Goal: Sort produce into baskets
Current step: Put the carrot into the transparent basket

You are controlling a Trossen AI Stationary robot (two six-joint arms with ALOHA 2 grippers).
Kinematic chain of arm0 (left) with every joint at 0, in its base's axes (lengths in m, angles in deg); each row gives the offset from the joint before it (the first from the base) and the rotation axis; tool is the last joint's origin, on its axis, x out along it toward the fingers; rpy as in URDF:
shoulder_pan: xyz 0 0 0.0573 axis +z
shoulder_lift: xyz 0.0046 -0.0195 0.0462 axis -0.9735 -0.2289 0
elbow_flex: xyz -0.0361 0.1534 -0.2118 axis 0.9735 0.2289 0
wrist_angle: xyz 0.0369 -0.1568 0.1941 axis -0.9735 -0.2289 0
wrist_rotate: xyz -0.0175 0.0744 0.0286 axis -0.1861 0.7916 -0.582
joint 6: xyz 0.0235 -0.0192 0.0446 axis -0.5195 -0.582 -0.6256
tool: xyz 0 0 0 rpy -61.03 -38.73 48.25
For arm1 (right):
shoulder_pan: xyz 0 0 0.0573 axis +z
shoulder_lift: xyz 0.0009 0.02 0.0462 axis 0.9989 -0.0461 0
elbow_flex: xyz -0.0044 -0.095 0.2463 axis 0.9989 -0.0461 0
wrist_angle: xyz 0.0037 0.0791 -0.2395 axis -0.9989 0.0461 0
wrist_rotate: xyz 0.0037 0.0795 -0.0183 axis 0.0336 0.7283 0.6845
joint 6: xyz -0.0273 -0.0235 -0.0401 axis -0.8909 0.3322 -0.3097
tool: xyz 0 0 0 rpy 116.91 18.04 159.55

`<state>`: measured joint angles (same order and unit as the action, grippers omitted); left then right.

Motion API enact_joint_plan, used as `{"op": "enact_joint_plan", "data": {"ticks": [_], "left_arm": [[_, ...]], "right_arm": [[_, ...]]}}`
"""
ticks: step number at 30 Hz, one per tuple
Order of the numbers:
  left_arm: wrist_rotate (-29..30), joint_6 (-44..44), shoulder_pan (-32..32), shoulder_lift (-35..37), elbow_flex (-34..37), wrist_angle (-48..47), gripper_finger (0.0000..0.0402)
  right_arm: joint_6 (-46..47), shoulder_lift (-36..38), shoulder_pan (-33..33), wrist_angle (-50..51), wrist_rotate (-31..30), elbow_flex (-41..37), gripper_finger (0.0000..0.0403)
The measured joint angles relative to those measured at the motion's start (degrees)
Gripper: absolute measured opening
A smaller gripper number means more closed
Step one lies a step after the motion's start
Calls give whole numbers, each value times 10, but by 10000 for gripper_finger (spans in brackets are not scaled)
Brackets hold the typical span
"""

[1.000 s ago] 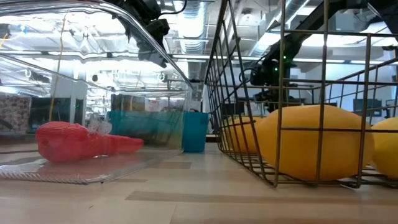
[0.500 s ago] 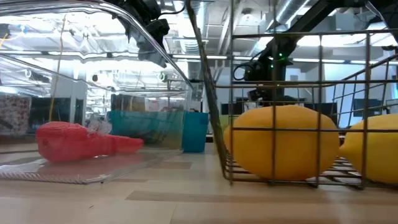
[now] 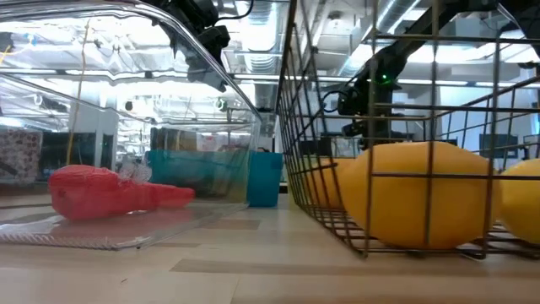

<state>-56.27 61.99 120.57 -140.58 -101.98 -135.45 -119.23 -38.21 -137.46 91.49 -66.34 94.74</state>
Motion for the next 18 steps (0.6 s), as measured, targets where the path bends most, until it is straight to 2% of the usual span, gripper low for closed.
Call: {"op": "enact_joint_plan", "data": {"ticks": [10,18], "left_arm": [[0,0,0,0,0,0,194],[0,0,0,0,0,0,194]], "right_arm": [[-21,0,-12,21,-6,6,285],[4,2,-9,60,-8,27,285]]}}
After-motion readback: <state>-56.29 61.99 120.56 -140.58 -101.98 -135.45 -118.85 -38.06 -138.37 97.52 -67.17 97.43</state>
